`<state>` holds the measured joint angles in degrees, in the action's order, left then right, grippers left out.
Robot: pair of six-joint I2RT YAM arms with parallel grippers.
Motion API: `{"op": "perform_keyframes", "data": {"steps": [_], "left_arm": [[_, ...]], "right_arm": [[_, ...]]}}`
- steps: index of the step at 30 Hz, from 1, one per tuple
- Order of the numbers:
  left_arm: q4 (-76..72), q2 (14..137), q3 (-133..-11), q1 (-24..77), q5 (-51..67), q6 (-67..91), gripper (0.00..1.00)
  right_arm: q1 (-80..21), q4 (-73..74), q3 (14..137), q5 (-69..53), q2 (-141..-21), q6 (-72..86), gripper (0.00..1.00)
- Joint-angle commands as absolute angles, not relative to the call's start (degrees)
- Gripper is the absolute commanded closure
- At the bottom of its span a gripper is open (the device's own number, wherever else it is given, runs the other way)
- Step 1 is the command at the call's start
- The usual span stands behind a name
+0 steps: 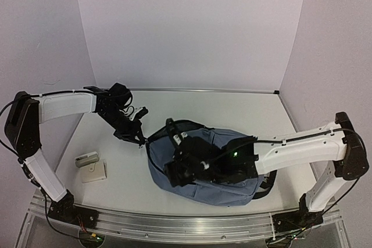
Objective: Pack the student bag
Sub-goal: Zip the student bag at the center of the board.
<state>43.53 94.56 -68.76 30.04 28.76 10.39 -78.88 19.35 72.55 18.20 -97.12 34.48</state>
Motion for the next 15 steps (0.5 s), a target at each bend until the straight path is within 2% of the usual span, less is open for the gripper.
{"op": "perform_keyframes", "data": {"steps": [1, 2, 3, 4, 6, 15], "left_arm": [[37.95, 88.78, -68.29, 29.88, 27.09, 14.92, 0.64], [37.80, 88.28, -68.98, 29.88, 27.07, 15.51, 0.47], [37.84, 87.95, -70.15, 29.83, 26.93, 15.72, 0.37], [37.92, 87.76, -71.49, 29.80, 26.63, 15.78, 0.29], [37.84, 88.30, -74.97, 29.72, 25.66, 15.50, 0.20], [38.62, 106.60, -91.15, 29.93, 28.75, 8.92, 0.05]], "right_arm": [[-71.57, 25.51, 69.85, 24.43, -90.06, 39.76, 0.10], [-69.43, 26.26, 68.75, 24.55, -88.76, 40.26, 0.07], [-67.87, 27.06, 67.60, 24.95, -87.73, 40.99, 0.04], [-66.17, 27.86, 66.33, 25.18, -86.70, 41.81, 0.02], [-62.39, 28.68, 63.57, 24.11, -84.40, 43.54, 0.02], [-40.17, 28.59, 47.94, 14.93, -71.68, 46.14, 0.02]]}}
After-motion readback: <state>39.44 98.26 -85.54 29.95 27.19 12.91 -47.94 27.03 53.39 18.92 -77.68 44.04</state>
